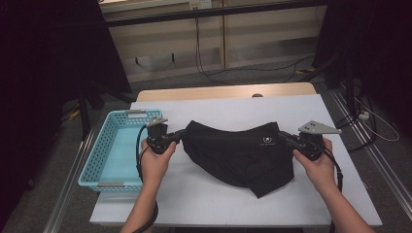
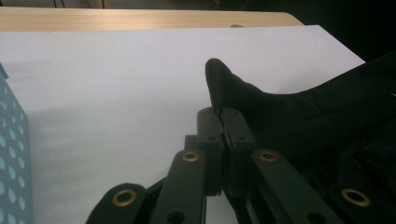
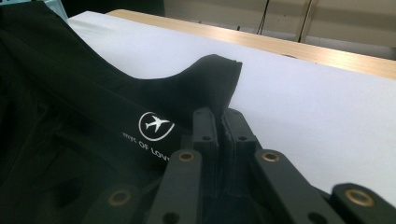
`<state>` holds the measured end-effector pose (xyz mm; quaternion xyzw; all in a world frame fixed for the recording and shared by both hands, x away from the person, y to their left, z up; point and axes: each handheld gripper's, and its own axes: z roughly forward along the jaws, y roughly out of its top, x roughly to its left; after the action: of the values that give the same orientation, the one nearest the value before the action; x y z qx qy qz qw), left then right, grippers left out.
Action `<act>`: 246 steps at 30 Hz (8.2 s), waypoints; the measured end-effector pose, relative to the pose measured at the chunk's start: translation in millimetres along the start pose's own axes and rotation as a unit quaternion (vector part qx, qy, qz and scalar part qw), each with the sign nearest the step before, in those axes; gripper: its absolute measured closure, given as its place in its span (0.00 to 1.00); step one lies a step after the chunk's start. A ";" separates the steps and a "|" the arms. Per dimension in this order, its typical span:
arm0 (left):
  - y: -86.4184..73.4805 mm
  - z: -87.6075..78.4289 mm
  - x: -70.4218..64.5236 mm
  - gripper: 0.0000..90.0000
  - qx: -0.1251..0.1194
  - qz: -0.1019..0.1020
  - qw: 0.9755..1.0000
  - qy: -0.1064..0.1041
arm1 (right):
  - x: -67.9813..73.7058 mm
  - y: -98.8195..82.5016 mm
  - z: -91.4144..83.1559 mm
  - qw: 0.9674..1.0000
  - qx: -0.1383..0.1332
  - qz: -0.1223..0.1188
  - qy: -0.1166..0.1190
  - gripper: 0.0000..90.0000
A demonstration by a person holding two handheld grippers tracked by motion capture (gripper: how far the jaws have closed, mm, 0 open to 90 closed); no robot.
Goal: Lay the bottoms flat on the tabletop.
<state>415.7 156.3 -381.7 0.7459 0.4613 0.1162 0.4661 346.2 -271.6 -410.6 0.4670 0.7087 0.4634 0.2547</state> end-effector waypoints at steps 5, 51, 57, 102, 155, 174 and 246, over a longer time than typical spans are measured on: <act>4.2 2.0 -1.3 0.97 0.002 -0.003 1.000 0.002 | -2.1 0.3 0.9 1.000 -0.003 0.000 -0.006 0.95; 10.0 59.4 -8.9 0.13 0.036 0.036 0.998 0.022 | 8.2 4.4 6.3 0.999 0.049 -0.014 -0.006 0.24; -8.3 49.6 -17.3 0.12 0.041 0.054 0.998 0.014 | 29.3 -19.3 -4.1 0.997 0.068 -0.025 0.016 0.24; -36.2 43.6 -28.4 0.10 0.035 0.067 0.997 -0.001 | 79.9 -49.0 15.0 0.976 0.149 -0.141 0.080 0.83; -38.6 34.4 -22.7 0.10 0.031 0.066 0.997 0.005 | 73.4 -19.7 12.9 0.983 0.087 -0.143 0.069 0.60; -45.9 19.3 -19.5 0.10 0.027 0.060 0.998 0.013 | 98.4 -28.8 57.8 0.965 0.150 -0.202 0.078 0.95; -49.5 13.2 -11.6 0.10 0.029 0.053 0.998 0.022 | 70.9 -14.5 84.2 0.977 0.119 -0.169 0.043 0.97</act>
<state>388.7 146.2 -425.6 0.7801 0.4342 0.1433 0.4272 376.0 -174.6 -455.7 0.3470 0.8377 0.3456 0.2418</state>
